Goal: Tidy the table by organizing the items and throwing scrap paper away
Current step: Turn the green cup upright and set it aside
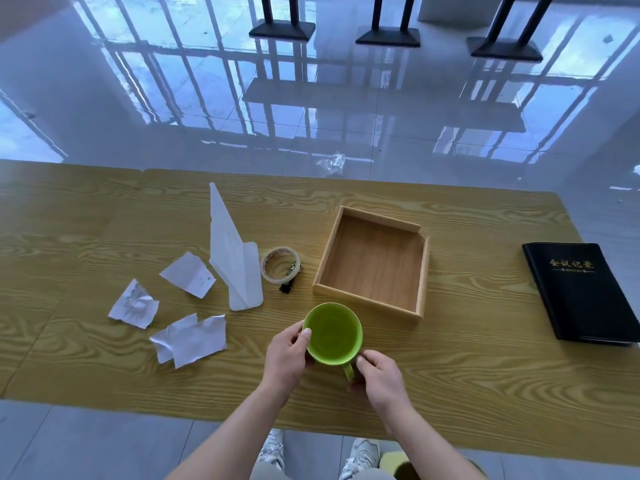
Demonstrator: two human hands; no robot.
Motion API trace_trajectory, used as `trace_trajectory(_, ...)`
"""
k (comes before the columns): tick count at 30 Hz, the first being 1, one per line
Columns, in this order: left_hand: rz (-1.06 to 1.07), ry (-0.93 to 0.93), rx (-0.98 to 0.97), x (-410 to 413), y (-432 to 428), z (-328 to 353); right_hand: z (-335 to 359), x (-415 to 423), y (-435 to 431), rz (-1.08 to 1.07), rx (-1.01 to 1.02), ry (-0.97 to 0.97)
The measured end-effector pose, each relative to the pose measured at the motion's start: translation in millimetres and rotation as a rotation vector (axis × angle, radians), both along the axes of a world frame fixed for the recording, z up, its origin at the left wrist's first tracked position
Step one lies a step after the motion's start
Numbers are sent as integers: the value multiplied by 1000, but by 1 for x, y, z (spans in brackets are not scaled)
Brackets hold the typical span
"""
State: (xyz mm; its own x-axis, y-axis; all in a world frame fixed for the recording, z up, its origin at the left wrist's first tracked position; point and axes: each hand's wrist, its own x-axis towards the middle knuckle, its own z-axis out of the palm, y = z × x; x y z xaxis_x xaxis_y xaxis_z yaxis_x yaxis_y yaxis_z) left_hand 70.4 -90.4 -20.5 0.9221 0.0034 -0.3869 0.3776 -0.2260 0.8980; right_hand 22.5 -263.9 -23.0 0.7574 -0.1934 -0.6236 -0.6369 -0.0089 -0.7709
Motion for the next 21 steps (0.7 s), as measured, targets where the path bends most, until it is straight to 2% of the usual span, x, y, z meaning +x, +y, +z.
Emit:
trace_trajectory(6,58,-1,-64,-7,10,3,9,3,5,130,-175,-88)
trace_trajectory(11,110,-40,-50,-15,26,9,14,15,18,100,-138,-95)
trace_trajectory(21,333,-38,-60,-46,77,17,23,37,71,372,-127,-96)
